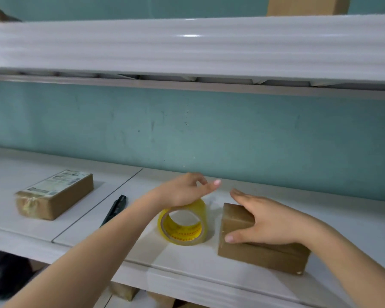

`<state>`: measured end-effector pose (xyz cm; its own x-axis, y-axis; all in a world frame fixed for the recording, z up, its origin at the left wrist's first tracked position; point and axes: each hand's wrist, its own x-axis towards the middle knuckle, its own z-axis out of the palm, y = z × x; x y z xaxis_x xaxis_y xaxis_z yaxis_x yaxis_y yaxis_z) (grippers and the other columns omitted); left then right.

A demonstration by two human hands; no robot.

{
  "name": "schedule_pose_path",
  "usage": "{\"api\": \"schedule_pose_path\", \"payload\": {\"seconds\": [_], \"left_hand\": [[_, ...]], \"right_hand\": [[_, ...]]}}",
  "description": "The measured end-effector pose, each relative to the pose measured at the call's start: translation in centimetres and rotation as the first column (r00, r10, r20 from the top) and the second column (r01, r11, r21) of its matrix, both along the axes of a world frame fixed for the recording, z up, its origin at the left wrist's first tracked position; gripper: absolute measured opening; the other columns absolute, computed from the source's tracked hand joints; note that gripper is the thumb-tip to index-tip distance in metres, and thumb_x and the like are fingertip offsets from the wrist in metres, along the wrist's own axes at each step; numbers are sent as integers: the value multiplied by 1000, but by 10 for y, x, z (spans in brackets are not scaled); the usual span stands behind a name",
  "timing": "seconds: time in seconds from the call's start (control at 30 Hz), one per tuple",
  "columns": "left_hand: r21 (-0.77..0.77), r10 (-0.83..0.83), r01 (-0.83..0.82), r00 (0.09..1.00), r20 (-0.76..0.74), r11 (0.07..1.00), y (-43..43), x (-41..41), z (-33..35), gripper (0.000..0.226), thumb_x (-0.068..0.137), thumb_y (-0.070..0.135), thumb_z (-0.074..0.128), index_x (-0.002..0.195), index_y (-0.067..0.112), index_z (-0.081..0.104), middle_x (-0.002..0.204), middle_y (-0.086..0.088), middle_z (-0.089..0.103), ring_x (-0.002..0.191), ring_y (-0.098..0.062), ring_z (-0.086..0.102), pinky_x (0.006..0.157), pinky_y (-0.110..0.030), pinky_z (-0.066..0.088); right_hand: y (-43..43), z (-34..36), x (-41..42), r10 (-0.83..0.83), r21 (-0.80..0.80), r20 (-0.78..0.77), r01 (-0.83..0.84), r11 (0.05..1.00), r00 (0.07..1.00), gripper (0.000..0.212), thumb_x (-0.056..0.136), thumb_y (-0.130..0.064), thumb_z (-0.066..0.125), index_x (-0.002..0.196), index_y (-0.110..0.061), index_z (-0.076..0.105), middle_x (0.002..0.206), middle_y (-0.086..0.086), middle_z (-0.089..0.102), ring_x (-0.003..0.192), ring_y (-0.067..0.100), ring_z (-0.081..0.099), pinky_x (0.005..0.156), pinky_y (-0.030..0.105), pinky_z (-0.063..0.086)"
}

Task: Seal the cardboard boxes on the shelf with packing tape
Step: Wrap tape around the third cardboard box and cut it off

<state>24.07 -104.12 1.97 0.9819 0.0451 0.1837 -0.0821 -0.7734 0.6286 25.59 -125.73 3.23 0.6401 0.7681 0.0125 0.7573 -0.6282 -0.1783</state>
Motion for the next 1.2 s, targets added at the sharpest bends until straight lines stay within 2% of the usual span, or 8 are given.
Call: {"api": "schedule_pose_path", "payload": {"seconds": [0.1,0.37,0.5,0.57,0.73,0.93,1.03,1.2], "left_hand": [[-214,-33,38,999,24,976,11,-5,-1,67,69,81,28,92,30,63,82,7,66,79,-5,61,73,-22,42],[-343,301,-192,905,300,920,71,-33,-17,27,95,35,49,80,16,61,73,-1,60,72,-19,57,72,-33,44],[-90,667,-667,709,230,740,119,-70,-43,31,86,41,61,78,11,57,76,-6,59,83,-28,60,65,-30,39],[86,702,-718,695,157,691,123,-83,-58,56,76,63,60,59,14,41,60,-3,50,64,-25,56,51,-28,35],[442,740,-687,669,74,577,115,-91,-78,64,62,82,50,76,20,42,68,6,42,64,-16,47,52,-28,32],[92,744,-741,668,10,665,126,-100,-70,44,69,41,70,53,15,38,46,3,40,44,-17,40,47,-22,27],[-103,705,-698,701,107,709,111,-102,-57,45,66,37,73,44,17,40,36,6,37,38,-17,37,48,-24,29],[-308,602,-522,741,296,795,56,-88,-24,39,59,43,77,57,16,48,36,11,50,33,-5,42,43,-22,35]], "right_hand": [[3,6,-2,2,-11,3,-2,1000,1000,104,64,-72,62,142,-12,27,151,1,31,134,15,33,109,27,29],[35,13,-5,22,396,143,-77,915,989,82,77,-53,64,143,-18,32,153,-4,30,138,5,26,101,8,13],[65,7,-11,83,551,114,-132,824,990,71,80,-38,67,141,-14,39,153,-1,26,139,2,22,106,9,12],[81,3,-16,124,557,86,-151,817,989,70,82,-35,67,141,-13,38,155,-1,22,139,1,19,106,9,10],[111,-7,-28,199,540,78,-209,816,977,68,85,-30,64,143,-13,34,156,-1,19,139,0,16,95,-4,2],[120,-14,-28,208,568,43,-195,800,977,63,84,-31,64,140,-13,40,152,-2,30,137,3,26,104,6,12],[116,-14,-22,161,672,-146,-22,740,976,53,83,-26,67,131,-9,51,138,4,51,124,11,50,107,28,35],[102,-4,-11,100,793,-367,254,554,925,33,81,-28,68,108,-8,66,108,9,70,96,14,65,93,33,49]]}}
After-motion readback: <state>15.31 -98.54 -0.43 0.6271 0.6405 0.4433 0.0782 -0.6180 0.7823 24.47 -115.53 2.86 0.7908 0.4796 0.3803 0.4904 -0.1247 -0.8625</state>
